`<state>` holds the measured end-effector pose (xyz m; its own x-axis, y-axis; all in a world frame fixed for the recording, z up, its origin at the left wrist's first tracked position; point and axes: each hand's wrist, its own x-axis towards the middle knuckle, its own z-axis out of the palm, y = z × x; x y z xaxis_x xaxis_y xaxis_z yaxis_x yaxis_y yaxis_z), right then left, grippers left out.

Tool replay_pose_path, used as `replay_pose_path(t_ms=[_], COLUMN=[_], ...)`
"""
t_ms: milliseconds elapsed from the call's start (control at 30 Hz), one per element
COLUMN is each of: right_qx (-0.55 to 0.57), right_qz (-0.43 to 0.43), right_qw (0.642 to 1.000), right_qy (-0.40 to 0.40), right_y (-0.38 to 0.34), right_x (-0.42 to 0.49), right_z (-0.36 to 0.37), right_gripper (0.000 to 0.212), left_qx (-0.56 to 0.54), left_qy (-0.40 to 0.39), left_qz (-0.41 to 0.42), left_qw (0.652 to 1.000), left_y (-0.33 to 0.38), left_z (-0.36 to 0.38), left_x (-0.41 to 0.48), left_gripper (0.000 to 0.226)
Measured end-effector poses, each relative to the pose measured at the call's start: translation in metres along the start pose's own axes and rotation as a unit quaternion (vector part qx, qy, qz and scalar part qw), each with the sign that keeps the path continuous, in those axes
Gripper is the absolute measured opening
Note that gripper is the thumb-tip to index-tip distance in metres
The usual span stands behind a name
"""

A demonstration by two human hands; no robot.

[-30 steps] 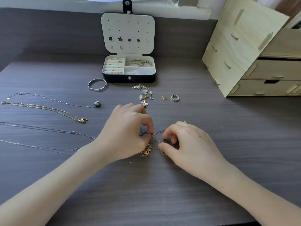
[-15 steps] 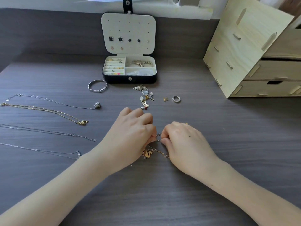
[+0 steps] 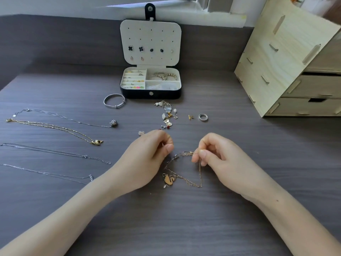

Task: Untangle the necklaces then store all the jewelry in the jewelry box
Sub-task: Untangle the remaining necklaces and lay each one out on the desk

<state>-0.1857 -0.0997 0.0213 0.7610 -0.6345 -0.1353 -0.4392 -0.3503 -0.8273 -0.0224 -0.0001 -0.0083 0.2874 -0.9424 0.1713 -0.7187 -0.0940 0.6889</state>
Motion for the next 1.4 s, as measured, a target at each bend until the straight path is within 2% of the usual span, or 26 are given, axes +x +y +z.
replay_pose_path(t_ms=[100, 200, 267, 300, 367, 467, 600, 700, 767, 833, 967, 1133, 1267, 1400], right_qx=[0.135, 0.292, 0.348, 0.35, 0.283, 0.074, -0.083, -0.115, -0.054, 0.065, 0.228, 0.327, 0.406, 0.403], right_qz=[0.008, 0.028, 0.046, 0.06, 0.073, 0.028, -0.023, -0.042, -0.037, -0.033, -0.034, -0.035, -0.044, -0.035], right_qw=[0.991, 0.956, 0.936, 0.934, 0.956, 0.997, 0.995, 0.991, 0.997, 0.997, 0.973, 0.944, 0.912, 0.914], right_qy=[0.004, -0.021, -0.039, -0.037, -0.021, 0.016, 0.049, 0.057, 0.048, 0.034, 0.011, -0.023, -0.039, -0.014], right_y=[0.001, 0.0, 0.002, 0.002, 0.002, 0.001, 0.003, 0.006, 0.003, -0.002, -0.005, -0.004, -0.006, -0.004], right_x=[0.0, 0.001, 0.003, 0.004, 0.004, 0.001, -0.001, 0.0, 0.001, 0.0, 0.0, 0.001, 0.0, 0.001], right_z=[-0.003, -0.006, -0.007, -0.007, -0.006, 0.0, 0.008, 0.008, 0.004, 0.001, -0.002, -0.006, -0.013, -0.014], right_gripper=[0.022, 0.017, 0.009, 0.011, 0.02, 0.018, 0.005, 0.017, 0.021, 0.02, 0.02, 0.009, 0.016, 0.013], left_qx=[-0.065, -0.113, -0.115, -0.111, -0.099, -0.088, -0.079, -0.068, -0.049, -0.033, -0.003, 0.012, 0.01, -0.025], left_qy=[-0.013, -0.017, -0.01, -0.004, 0.007, 0.017, 0.024, 0.032, 0.039, 0.046, 0.053, 0.055, 0.061, 0.075], left_qz=[-0.021, -0.033, -0.039, -0.042, -0.046, -0.045, -0.049, -0.056, -0.048, -0.038, -0.033, -0.031, -0.031, -0.061], left_qw=[0.998, 0.993, 0.993, 0.993, 0.994, 0.995, 0.995, 0.996, 0.997, 0.998, 0.998, 0.998, 0.998, 0.995], left_y=[0.001, 0.003, 0.004, 0.004, 0.005, 0.006, 0.006, 0.005, 0.006, 0.006, 0.008, 0.01, 0.01, 0.008], left_z=[-0.001, -0.001, 0.0, 0.0, 0.0, 0.001, 0.003, 0.004, 0.006, 0.008, 0.009, 0.009, 0.01, 0.01], left_x=[0.0, -0.001, -0.001, -0.002, -0.002, -0.001, 0.0, 0.0, -0.001, -0.002, -0.002, -0.001, -0.001, 0.0], left_gripper=[0.018, 0.01, 0.014, 0.018, 0.023, 0.025, 0.023, 0.023, 0.024, 0.026, 0.018, 0.013, 0.013, 0.016])
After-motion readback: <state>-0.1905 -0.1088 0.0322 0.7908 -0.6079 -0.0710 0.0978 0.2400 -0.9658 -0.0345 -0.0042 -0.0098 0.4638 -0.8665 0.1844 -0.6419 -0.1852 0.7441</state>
